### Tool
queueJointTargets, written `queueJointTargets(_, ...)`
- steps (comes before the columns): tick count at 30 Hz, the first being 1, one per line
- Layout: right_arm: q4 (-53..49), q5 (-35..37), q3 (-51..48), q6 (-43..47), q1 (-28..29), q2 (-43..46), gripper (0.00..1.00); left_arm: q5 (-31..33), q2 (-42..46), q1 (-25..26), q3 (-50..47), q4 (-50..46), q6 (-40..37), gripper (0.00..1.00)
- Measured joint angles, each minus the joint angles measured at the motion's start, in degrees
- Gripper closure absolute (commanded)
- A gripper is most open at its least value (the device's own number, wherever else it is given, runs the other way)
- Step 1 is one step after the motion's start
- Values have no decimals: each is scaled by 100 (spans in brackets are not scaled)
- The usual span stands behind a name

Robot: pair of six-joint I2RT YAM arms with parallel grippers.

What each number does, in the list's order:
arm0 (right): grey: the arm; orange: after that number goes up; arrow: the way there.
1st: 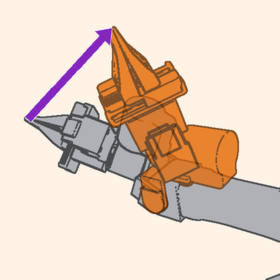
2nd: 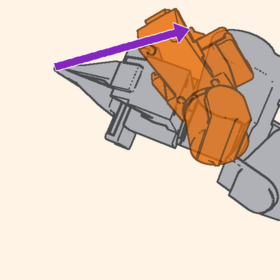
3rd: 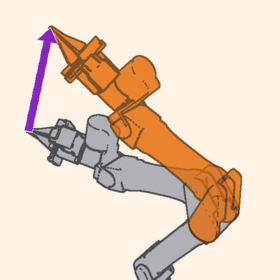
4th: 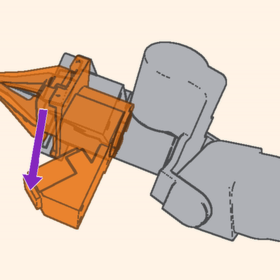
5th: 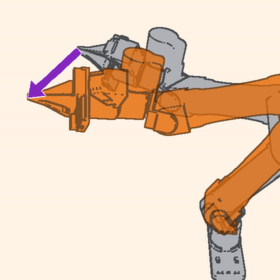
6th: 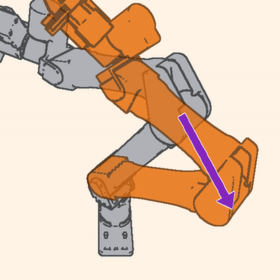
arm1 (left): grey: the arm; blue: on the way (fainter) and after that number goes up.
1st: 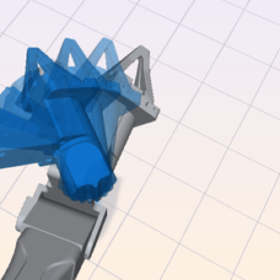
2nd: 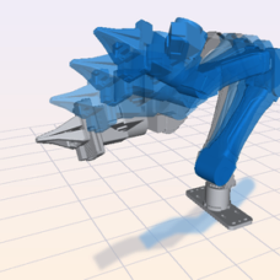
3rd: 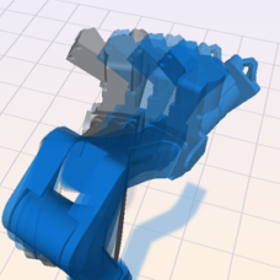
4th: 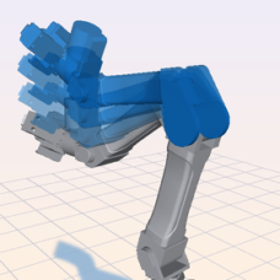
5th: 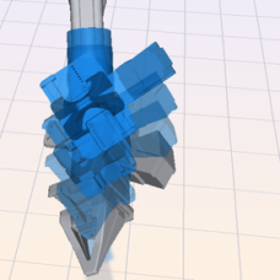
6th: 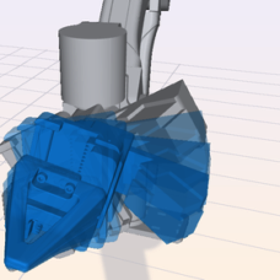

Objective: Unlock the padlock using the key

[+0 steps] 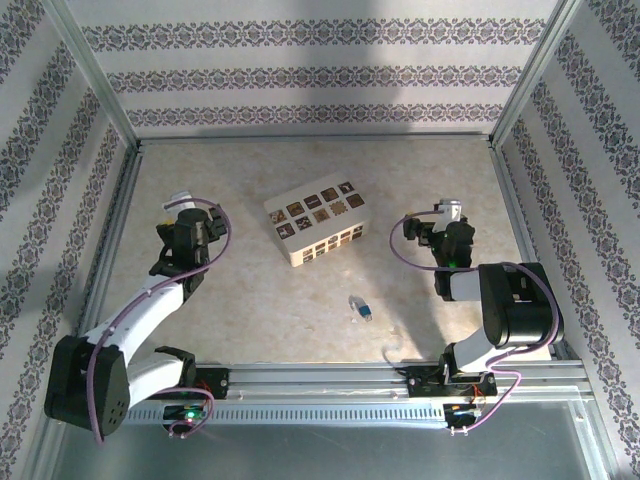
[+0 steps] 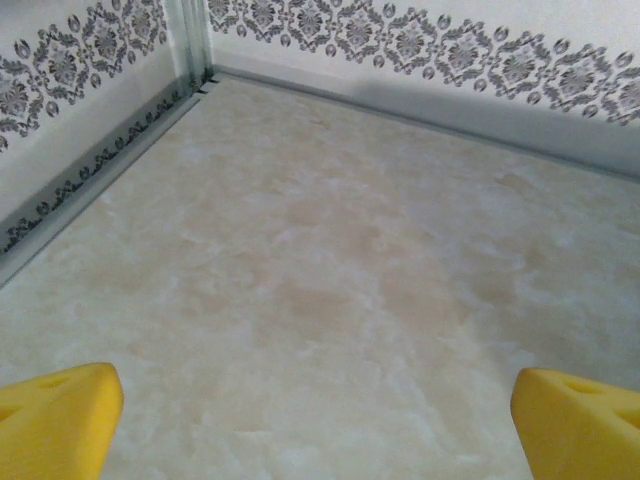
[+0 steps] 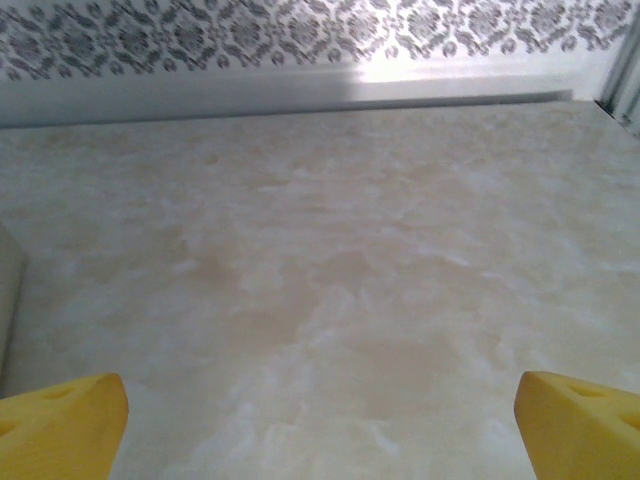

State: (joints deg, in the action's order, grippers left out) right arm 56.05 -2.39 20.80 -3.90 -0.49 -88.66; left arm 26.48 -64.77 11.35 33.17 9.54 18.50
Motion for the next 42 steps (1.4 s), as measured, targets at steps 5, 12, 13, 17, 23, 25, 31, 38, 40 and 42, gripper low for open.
queueJointTargets(5, -129, 79, 0, 46, 0, 0, 2, 136, -415, -61, -293, 621, -289, 1)
queueJointTargets(12, -151, 179, 0, 96, 2, 0, 2, 72, -1003, -61, -382, 1401, -1010, 1)
queueJointTargets(13, -151, 201, 0, 98, 2, 0, 2, 55, -1071, -63, -391, 1519, -1097, 1)
queueJointTargets(17, -151, 262, 0, 114, 2, 0, 2, -155, -1342, -83, -496, 1939, -1392, 1)
queueJointTargets(23, -153, 306, 0, 116, 39, 0, 2, -695, -1683, -142, -907, 2697, -1808, 1)
queueJointTargets(25, -153, 306, 0, 116, 39, 0, 1, -863, -1720, -177, -1064, 2983, -1934, 1)
queueJointTargets(31, -153, 310, 0, 129, 39, 0, 2, -1410, -2277, -597, -1611, 4540, -2044, 1)
queueJointTargets(38, -160, 330, 0, 133, 39, 0, 2, -1744, -2839, -702, -1978, 5576, -2044, 1)
queueJointTargets(40, -168, 345, 0, 131, 39, 0, 1, -1764, -2813, -741, -1781, 5423, -2011, 1)
queueJointTargets(42, -173, 348, 2, 133, 39, 0, 2, -1915, -2789, -879, -1416, 5104, -1930, 1)
